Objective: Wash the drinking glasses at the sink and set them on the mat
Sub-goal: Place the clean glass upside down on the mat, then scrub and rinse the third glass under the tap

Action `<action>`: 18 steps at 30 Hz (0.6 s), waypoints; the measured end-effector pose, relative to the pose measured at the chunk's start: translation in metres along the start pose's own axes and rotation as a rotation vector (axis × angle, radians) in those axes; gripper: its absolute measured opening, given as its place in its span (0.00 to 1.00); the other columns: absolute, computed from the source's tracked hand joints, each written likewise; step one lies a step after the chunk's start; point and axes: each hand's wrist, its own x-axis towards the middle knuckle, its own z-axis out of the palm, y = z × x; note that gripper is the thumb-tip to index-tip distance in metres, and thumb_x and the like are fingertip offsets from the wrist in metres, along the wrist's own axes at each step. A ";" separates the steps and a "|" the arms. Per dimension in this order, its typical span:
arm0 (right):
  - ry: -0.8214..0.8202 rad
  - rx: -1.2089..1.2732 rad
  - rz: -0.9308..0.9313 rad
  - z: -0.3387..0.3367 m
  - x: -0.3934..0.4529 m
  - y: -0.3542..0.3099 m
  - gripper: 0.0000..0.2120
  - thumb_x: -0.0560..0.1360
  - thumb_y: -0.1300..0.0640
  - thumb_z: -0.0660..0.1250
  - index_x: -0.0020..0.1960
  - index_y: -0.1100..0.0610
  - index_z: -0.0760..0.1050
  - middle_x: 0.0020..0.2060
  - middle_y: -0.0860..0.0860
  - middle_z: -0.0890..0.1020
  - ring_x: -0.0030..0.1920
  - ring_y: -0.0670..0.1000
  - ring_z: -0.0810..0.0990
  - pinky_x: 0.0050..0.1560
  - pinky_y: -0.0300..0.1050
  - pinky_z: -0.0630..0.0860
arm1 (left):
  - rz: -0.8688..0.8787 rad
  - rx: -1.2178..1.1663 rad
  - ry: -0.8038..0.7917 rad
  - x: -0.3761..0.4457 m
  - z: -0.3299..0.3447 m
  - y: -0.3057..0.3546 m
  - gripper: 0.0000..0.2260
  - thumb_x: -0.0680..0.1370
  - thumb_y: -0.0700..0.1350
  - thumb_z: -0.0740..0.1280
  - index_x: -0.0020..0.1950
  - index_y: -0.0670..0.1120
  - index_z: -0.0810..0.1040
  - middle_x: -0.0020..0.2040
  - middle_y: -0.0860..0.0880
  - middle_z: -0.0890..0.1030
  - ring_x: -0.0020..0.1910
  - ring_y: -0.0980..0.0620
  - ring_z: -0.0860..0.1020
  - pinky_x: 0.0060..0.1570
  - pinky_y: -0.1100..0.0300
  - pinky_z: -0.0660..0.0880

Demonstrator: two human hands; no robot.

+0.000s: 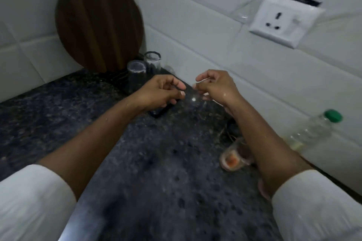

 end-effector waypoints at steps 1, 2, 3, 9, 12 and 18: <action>0.004 0.019 0.010 -0.020 -0.022 0.002 0.08 0.68 0.59 0.76 0.46 0.57 0.81 0.36 0.53 0.83 0.35 0.48 0.82 0.37 0.43 0.80 | 0.019 -0.014 -0.007 -0.007 0.018 0.012 0.09 0.77 0.40 0.70 0.57 0.43 0.78 0.43 0.48 0.83 0.34 0.58 0.79 0.34 0.62 0.71; 0.015 0.029 0.018 -0.040 -0.044 0.005 0.08 0.69 0.60 0.75 0.46 0.57 0.81 0.36 0.53 0.83 0.36 0.48 0.82 0.37 0.44 0.80 | 0.040 -0.022 -0.023 -0.015 0.036 0.024 0.09 0.77 0.39 0.69 0.58 0.41 0.78 0.43 0.46 0.82 0.33 0.58 0.79 0.32 0.64 0.71; 0.030 0.035 0.023 -0.059 -0.066 0.008 0.07 0.69 0.60 0.75 0.47 0.57 0.81 0.36 0.53 0.83 0.36 0.48 0.83 0.38 0.43 0.80 | 0.065 -0.021 -0.046 -0.024 0.055 0.036 0.09 0.77 0.38 0.70 0.57 0.41 0.78 0.42 0.44 0.81 0.32 0.57 0.78 0.30 0.66 0.71; 0.131 0.056 0.081 -0.148 -0.187 0.052 0.07 0.71 0.61 0.73 0.48 0.60 0.80 0.35 0.54 0.82 0.34 0.49 0.81 0.34 0.41 0.77 | 0.150 0.008 -0.219 -0.078 0.163 0.088 0.06 0.76 0.39 0.71 0.52 0.45 0.79 0.44 0.42 0.82 0.36 0.52 0.78 0.34 0.65 0.73; 0.188 0.065 0.125 -0.168 -0.233 0.085 0.04 0.71 0.62 0.73 0.45 0.59 0.80 0.33 0.54 0.82 0.30 0.46 0.78 0.29 0.38 0.76 | 0.125 0.000 -0.277 -0.103 0.204 0.098 0.05 0.77 0.39 0.71 0.51 0.45 0.79 0.45 0.41 0.82 0.38 0.50 0.79 0.37 0.61 0.74; 0.351 0.000 0.293 -0.156 -0.254 0.170 0.15 0.61 0.57 0.80 0.44 0.53 0.78 0.38 0.51 0.83 0.42 0.53 0.83 0.45 0.53 0.81 | 0.080 0.054 -0.273 -0.115 0.240 0.094 0.07 0.78 0.42 0.70 0.56 0.45 0.79 0.50 0.41 0.84 0.38 0.53 0.80 0.38 0.60 0.72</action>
